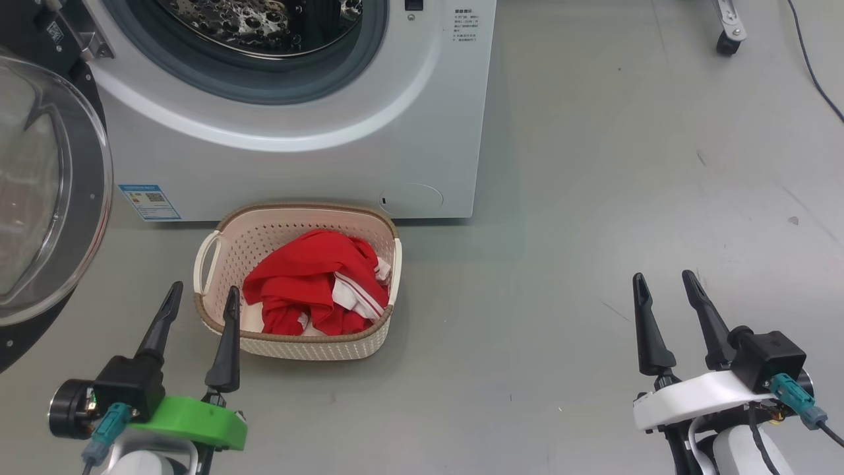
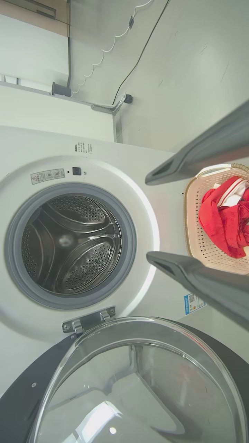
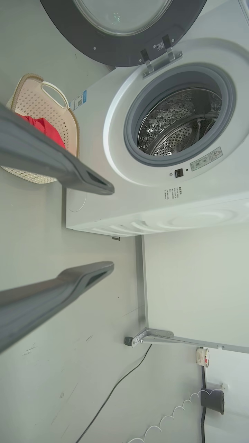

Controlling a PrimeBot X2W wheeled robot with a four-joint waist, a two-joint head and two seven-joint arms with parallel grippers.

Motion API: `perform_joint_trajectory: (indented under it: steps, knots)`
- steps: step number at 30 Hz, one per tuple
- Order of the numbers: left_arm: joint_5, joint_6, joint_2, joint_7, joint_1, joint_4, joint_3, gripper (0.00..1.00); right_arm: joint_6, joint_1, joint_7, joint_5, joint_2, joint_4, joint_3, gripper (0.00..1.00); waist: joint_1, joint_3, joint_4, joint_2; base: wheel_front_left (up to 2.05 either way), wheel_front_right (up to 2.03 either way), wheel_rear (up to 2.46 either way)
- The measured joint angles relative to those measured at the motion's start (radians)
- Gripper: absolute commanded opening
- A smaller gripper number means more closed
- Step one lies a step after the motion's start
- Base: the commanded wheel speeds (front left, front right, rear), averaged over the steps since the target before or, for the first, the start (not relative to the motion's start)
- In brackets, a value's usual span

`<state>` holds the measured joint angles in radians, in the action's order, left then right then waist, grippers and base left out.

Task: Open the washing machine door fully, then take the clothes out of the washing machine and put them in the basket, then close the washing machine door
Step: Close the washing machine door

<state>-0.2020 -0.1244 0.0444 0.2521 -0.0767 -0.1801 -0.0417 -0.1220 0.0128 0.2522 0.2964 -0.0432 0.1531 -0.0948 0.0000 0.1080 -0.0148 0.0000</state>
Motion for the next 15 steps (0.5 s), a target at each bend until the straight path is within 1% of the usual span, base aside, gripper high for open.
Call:
perform_joint_trajectory:
  steps: [15]
  knots:
    - [0.0, 0.0, -0.001, 0.0, 0.002, -0.005, -0.001, 1.0, 0.0, 0.0, 0.0, 0.0, 0.0, 0.007, -0.007, 1.0, 0.0, -0.02, 0.002, 0.0, 0.0, 0.0, 0.0]
